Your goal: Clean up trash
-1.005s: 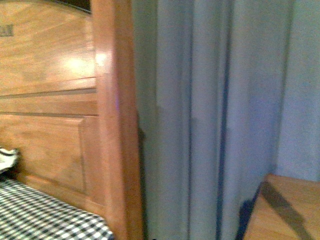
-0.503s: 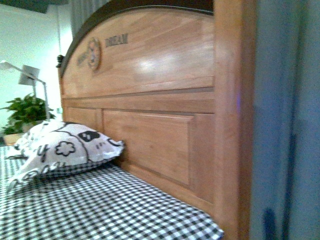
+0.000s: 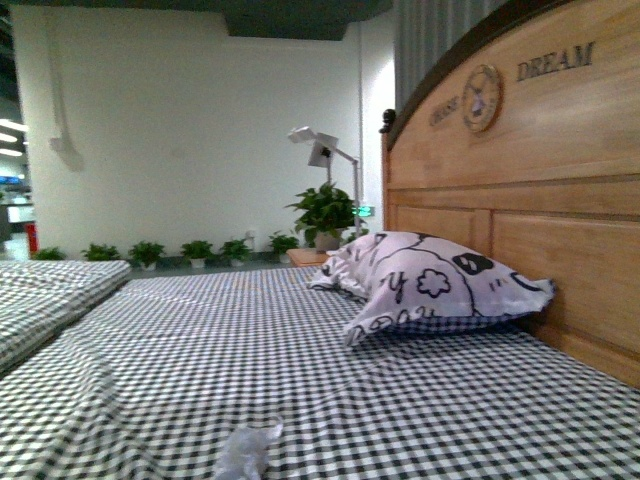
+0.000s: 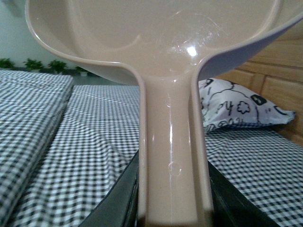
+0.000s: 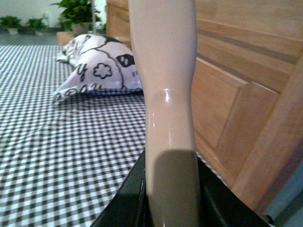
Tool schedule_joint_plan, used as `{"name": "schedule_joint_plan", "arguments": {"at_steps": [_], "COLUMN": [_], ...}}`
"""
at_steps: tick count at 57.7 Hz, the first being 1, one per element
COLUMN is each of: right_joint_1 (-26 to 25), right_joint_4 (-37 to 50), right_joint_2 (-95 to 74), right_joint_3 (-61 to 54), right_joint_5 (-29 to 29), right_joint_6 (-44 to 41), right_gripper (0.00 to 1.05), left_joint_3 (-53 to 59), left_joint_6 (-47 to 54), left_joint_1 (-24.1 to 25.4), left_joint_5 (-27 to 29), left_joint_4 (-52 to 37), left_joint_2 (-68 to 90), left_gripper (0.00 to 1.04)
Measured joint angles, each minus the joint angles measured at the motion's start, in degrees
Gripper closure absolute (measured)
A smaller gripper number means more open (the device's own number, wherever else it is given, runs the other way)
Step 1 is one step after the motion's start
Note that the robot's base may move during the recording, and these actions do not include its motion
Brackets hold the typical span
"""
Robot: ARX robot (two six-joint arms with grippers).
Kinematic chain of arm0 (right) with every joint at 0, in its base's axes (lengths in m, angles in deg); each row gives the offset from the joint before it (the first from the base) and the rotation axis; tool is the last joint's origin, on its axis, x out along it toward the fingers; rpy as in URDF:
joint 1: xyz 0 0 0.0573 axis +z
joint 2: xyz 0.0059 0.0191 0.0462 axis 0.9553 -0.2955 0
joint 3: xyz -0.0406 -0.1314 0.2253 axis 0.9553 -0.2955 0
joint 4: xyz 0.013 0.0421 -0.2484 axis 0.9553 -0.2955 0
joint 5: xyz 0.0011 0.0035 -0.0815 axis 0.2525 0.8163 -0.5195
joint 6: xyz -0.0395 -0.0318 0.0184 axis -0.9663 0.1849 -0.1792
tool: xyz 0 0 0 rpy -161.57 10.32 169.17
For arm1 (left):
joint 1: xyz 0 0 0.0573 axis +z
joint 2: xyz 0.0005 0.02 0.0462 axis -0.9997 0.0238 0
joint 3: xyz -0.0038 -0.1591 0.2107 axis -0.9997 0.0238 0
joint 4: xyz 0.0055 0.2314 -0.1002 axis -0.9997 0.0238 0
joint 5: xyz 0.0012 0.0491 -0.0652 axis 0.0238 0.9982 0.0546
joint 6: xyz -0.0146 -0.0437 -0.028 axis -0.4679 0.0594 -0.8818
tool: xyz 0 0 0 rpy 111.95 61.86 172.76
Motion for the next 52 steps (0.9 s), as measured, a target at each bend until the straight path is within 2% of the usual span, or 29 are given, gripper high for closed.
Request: {"name": "schedule_joint_plan", "arguments": {"at_steps": [7,9,12,16,21,37,42,52], "right_joint_1": [0.0,0.0,0.0,-0.1,-0.1,0.0,0.0,0.0], "right_joint_4": [0.0,0.0,0.0,0.0,0.0,0.0,0.0,0.0], "right_joint_2": [0.0,0.0,0.0,0.1,0.2,0.2,0.2,0.2], "right_joint_3": [0.0,0.0,0.0,0.0,0.0,0.0,0.0,0.0], "right_joint_5": [0.1,0.0,-0.3,-0.6,-0.7,-0.4,-0.4,-0.4], "right_joint_6": [-0.1,-0.1,-0.1,-0.1,-0.1,-0.1,-0.1,-0.1], "right_gripper": [0.84,0.84,0.84,0.84,0.84,0.84,0.84,0.84], "left_joint_3": [-0.4,-3.8,-7.7,-11.9,-13.1,-16.9,-16.9,-17.0], "left_joint_6": [0.4,2.7,6.2,14.8,26.0,58.3,65.2,72.3], "left_joint_1": [0.2,0.7,1.3,3.1,3.4,3.7,3.0,1.2], "left_joint_5": [0.0,-2.8,-5.2,-10.2,-10.4,-8.5,-7.2,-5.1], "left_joint_4": [1.7,11.1,20.6,36.1,45.0,46.2,44.5,41.9], "left_joint_2": [0.2,1.8,4.2,7.5,11.7,31.8,35.7,42.1], "left_gripper": [0.78,0.78,0.78,0.78,0.78,0.78,0.78,0.78]}}
